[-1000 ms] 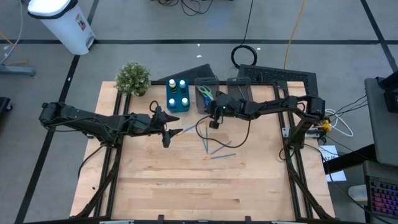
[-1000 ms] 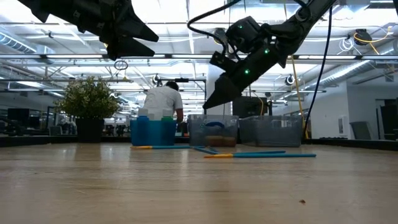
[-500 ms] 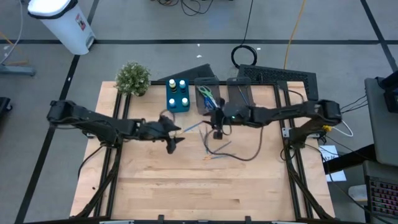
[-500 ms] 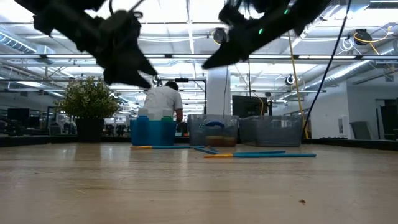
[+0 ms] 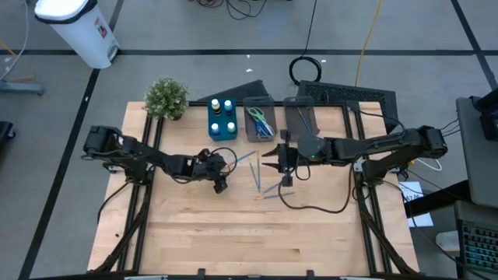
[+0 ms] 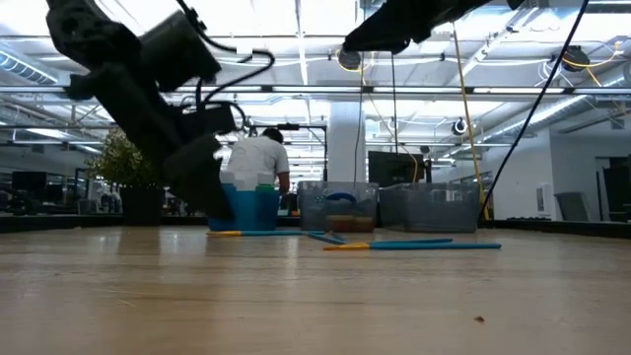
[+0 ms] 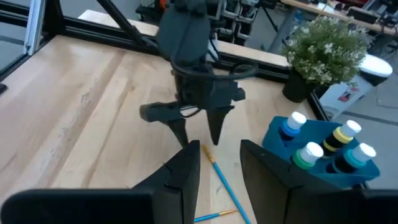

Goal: Pick & Place Paint Supplies
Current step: Put the blue paint brush into the right black bin

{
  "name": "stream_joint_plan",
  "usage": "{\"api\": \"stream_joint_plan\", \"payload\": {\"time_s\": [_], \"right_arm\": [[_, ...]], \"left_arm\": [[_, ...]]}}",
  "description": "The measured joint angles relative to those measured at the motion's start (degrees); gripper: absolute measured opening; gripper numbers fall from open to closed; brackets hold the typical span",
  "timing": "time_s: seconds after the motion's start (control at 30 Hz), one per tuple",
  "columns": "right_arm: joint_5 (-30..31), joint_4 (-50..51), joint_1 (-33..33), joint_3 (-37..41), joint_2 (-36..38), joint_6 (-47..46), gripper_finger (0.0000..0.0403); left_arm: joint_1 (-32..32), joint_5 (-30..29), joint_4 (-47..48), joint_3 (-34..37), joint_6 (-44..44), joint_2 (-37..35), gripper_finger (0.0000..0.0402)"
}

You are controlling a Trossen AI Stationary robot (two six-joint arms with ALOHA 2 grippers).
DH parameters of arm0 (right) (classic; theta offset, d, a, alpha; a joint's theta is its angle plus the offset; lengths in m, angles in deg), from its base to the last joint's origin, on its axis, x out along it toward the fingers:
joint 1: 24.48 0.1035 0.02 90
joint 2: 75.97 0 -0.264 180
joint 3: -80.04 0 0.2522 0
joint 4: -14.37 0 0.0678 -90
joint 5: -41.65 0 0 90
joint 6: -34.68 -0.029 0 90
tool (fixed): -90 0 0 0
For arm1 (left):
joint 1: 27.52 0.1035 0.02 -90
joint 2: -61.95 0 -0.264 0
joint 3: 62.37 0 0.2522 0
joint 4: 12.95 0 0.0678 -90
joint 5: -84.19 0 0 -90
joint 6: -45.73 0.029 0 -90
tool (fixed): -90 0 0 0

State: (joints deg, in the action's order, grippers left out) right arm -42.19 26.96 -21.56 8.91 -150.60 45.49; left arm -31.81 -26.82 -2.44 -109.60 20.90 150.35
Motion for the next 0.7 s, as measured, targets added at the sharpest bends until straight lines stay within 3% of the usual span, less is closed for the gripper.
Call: {"api": "stream_joint_plan", "payload": {"time_s": [0.27,0.43,0.53,0.7], "right_arm": [[0.04,0.33,0.19,0.02,-0.02,-1.59,0.0104],[0.01,1.03,0.20,0.02,0.00,-1.57,0.0104],[0.02,1.51,0.20,0.02,-0.02,-1.78,0.0104],[-0.04,1.89,0.20,0.02,0.14,-2.21,0.0104]], "left_arm": [[3.46,0.30,-1.40,-0.24,0.38,5.76,0.0273],[4.66,3.88,-1.80,-0.28,0.19,8.10,0.0267],[4.66,4.93,-1.80,-0.28,0.08,8.37,0.0239],[4.65,7.88,-1.59,-0.28,-1.20,8.44,0.0159]]}}
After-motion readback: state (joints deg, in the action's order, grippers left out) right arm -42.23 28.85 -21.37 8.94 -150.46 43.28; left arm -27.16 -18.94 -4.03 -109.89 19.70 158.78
